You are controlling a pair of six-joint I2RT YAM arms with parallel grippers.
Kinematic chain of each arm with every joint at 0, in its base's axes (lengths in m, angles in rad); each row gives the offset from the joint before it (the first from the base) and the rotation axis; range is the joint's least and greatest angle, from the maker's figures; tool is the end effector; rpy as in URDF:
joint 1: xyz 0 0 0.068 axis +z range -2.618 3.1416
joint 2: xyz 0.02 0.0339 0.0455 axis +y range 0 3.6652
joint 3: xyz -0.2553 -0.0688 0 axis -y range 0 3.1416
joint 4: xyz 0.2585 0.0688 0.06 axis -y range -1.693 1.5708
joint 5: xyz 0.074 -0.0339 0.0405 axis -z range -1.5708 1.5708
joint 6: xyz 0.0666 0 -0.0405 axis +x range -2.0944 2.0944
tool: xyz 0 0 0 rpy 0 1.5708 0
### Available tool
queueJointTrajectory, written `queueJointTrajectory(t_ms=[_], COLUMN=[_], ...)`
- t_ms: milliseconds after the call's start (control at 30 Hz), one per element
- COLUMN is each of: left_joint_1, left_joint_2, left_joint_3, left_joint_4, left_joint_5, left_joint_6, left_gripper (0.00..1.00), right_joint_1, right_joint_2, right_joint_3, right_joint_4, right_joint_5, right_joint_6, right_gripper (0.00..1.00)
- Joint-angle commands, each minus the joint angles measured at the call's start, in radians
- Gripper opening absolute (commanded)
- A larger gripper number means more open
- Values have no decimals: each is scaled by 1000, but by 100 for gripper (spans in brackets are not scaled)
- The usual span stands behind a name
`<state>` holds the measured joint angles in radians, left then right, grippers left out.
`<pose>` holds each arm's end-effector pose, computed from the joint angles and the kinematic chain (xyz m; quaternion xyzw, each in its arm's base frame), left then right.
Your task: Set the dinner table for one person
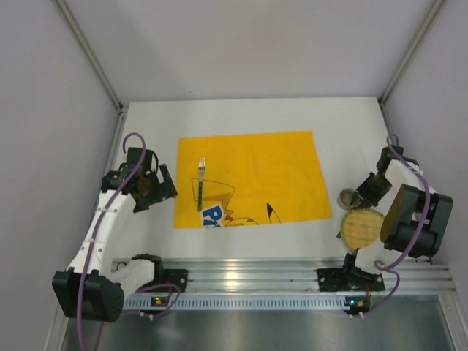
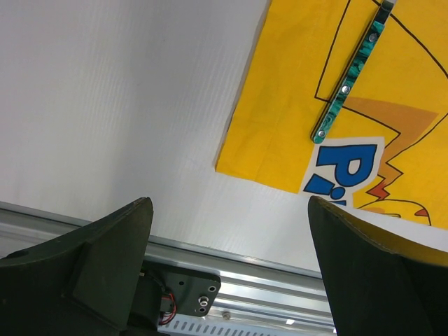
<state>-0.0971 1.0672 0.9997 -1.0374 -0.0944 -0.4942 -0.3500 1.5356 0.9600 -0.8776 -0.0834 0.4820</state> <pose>0.2213 -0.0153 0.2542 -0.2024 0.9507 -0.0233 0.2340 0.2621 -0.0898 0.1389 0.4008 0.9133 0.0454 0.0558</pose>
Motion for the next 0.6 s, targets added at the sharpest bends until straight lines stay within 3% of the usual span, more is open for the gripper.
queueJointTrajectory(t_ms=[0, 33, 67, 167, 367, 433, 567], left_joint_1=[-3, -3, -3, -3, -3, -3, -3], left_joint_2=[3, 8, 10, 20, 20, 22, 42], left_joint_3=[-7, -7, -9, -10, -10, -12, -15], left_joint_4=[36, 39, 39, 37, 39, 39, 43], left_joint_5=[-1, 1, 1, 1, 2, 2, -4], left_joint_6=[13, 13, 14, 13, 13, 9, 6], left_gripper=[98, 98, 98, 98, 98, 98, 98], right_joint_1=[-10, -10, -10, -10, 52, 156, 391], right_joint_2=[15, 18, 20, 9, -83, -72, 131], right_joint_3=[2, 8, 11, 35, 204, 325, 567], right_joint_4=[65, 68, 69, 63, 22, 20, -1], right_joint_5=[11, 11, 10, 1, -59, -55, -44], right_joint_6=[-8, -6, -8, -13, 84, 116, 138], right_gripper=[23, 15, 15, 0, 0, 0, 0])
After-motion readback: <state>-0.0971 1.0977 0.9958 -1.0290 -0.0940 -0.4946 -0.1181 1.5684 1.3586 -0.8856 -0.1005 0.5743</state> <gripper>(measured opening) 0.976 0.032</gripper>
